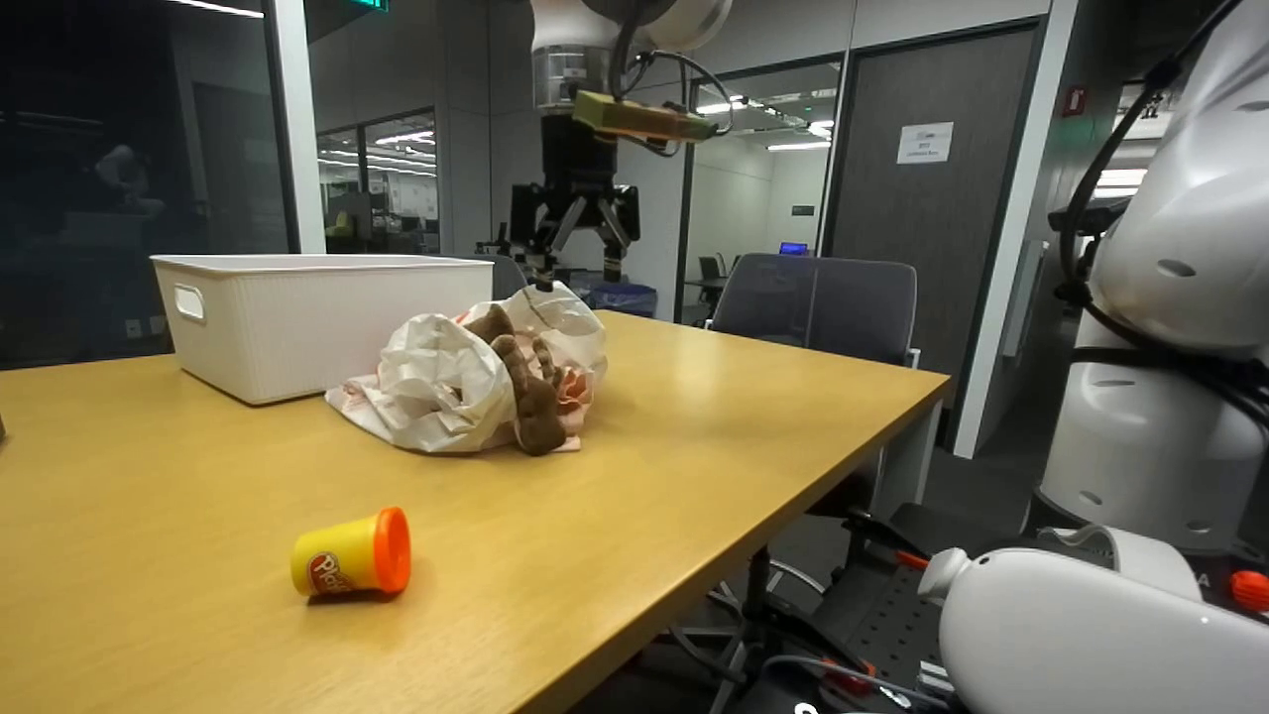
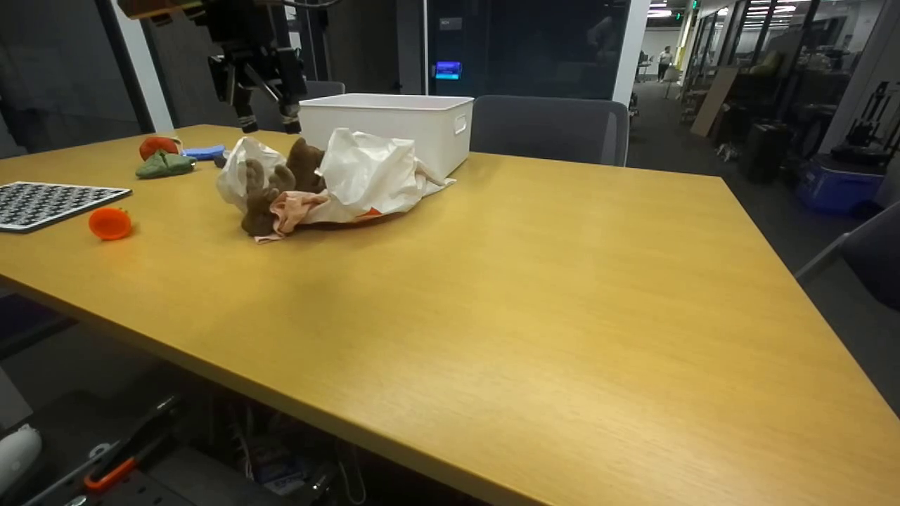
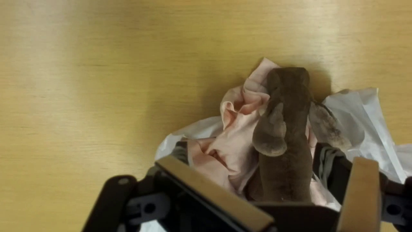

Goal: Put the stuffed toy into the basket then take the pink shirt out of the carrier bag

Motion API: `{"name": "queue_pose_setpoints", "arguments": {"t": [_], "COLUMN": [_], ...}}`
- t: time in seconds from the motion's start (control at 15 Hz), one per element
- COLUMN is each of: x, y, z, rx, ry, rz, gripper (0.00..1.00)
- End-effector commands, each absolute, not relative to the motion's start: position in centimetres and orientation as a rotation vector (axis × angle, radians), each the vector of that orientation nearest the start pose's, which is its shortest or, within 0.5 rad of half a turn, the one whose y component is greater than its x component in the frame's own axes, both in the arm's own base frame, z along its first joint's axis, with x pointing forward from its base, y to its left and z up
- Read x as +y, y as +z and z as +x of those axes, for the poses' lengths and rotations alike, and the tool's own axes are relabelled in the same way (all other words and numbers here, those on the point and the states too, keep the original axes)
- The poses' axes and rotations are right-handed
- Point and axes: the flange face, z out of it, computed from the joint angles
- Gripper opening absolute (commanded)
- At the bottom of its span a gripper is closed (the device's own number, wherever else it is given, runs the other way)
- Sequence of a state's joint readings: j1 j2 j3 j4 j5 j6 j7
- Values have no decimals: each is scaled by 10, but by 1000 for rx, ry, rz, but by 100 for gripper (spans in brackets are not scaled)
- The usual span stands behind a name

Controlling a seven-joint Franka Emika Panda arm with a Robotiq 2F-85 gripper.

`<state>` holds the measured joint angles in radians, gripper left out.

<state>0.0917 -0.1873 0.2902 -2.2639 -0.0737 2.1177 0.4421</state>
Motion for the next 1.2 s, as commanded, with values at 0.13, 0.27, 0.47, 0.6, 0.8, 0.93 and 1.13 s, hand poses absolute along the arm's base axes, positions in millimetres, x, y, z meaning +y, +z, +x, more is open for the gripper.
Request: {"name": "queue_pose_setpoints", "arguments": {"t": [0.13, 0.27, 0.47, 0.6, 0.8, 0.93, 1.13], "x": [222, 234, 240, 241, 236, 234, 234], "y": [431, 423, 405, 390, 370, 360, 353], "z": [490, 496, 512, 524, 543, 552, 558], "rx": [222, 234, 211, 179, 138, 112, 89], "ry": [-264, -267, -266, -262, -256, -256, -252], "rz": [-3240, -3238, -3242, -3260, -3310, -3327, -3310], "gripper": [100, 100, 100, 100, 100, 100, 66]}}
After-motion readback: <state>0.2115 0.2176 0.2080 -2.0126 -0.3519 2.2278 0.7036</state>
